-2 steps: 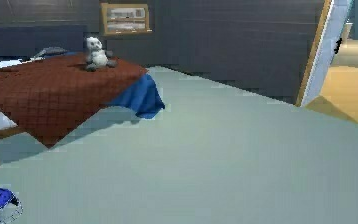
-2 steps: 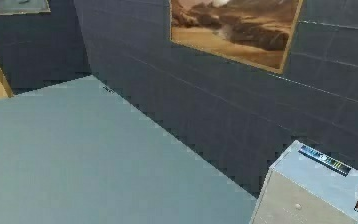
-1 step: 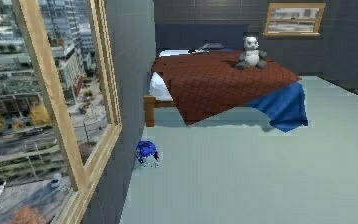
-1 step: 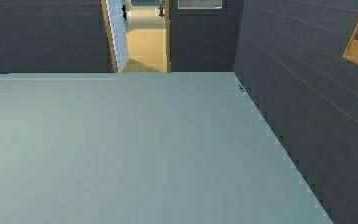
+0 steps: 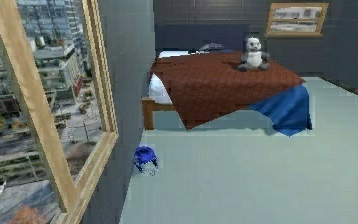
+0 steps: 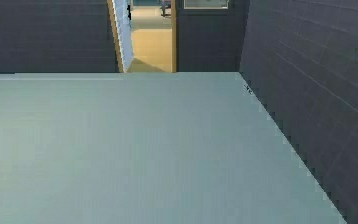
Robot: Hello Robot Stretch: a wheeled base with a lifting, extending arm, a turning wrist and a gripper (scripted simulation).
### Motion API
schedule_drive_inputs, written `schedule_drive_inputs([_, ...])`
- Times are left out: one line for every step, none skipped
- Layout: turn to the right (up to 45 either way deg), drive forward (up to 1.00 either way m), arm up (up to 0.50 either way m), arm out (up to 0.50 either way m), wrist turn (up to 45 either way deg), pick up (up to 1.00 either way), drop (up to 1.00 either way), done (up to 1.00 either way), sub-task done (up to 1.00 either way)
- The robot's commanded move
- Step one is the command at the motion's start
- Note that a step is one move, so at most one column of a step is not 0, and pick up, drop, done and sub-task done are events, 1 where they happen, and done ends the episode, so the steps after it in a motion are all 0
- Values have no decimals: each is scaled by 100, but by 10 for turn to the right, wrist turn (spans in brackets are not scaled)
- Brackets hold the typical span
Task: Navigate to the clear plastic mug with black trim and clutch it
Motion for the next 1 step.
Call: schedule_drive_inputs([450,0,0,0,0,0,0,0,0])
